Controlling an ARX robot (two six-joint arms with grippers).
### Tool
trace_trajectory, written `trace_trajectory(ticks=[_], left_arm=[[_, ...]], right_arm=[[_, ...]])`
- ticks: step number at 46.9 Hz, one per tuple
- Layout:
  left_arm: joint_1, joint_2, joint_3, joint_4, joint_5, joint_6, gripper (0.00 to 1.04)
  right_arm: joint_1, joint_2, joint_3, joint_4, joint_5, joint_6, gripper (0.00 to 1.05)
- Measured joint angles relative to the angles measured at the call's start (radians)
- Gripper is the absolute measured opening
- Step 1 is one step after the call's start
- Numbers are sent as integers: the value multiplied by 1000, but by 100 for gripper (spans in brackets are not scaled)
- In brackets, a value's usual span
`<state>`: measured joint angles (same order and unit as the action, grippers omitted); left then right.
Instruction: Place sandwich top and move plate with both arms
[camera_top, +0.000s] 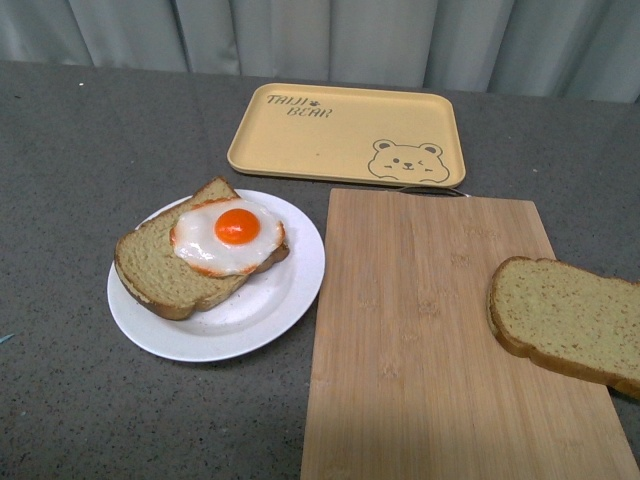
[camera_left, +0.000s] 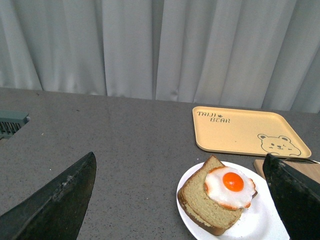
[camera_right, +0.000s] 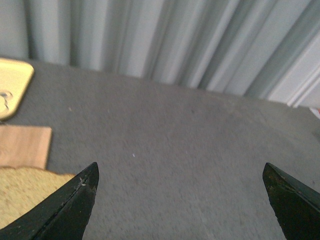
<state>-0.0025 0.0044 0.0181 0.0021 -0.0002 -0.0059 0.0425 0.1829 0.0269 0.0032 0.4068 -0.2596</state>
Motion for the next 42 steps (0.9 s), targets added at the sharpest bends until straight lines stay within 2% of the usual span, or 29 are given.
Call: trace_trajectory(ticks=[4, 6, 12, 17, 25, 35, 42], left_arm=[[0, 0, 0, 0, 1, 0, 98], [0, 0, 0, 0, 0, 0, 98], [0, 0, 0, 0, 0, 0, 98], [0, 0, 0, 0, 0, 0, 98], [0, 0, 0, 0, 0, 0, 98], [0, 0, 0, 0, 0, 0, 98], [0, 0, 0, 0, 0, 0, 98]], right_arm=[[-149, 190, 46, 27, -171, 43, 95], [-235, 337, 80, 80, -296, 91, 95], [-373, 618, 161, 166, -489, 139, 95], [-471, 921, 265, 153, -655, 159, 95], [-502, 1217, 402, 91, -782, 171, 95], [-502, 1487, 502, 118, -939, 185, 95], [-489, 1607, 554, 120, -965, 198, 95]])
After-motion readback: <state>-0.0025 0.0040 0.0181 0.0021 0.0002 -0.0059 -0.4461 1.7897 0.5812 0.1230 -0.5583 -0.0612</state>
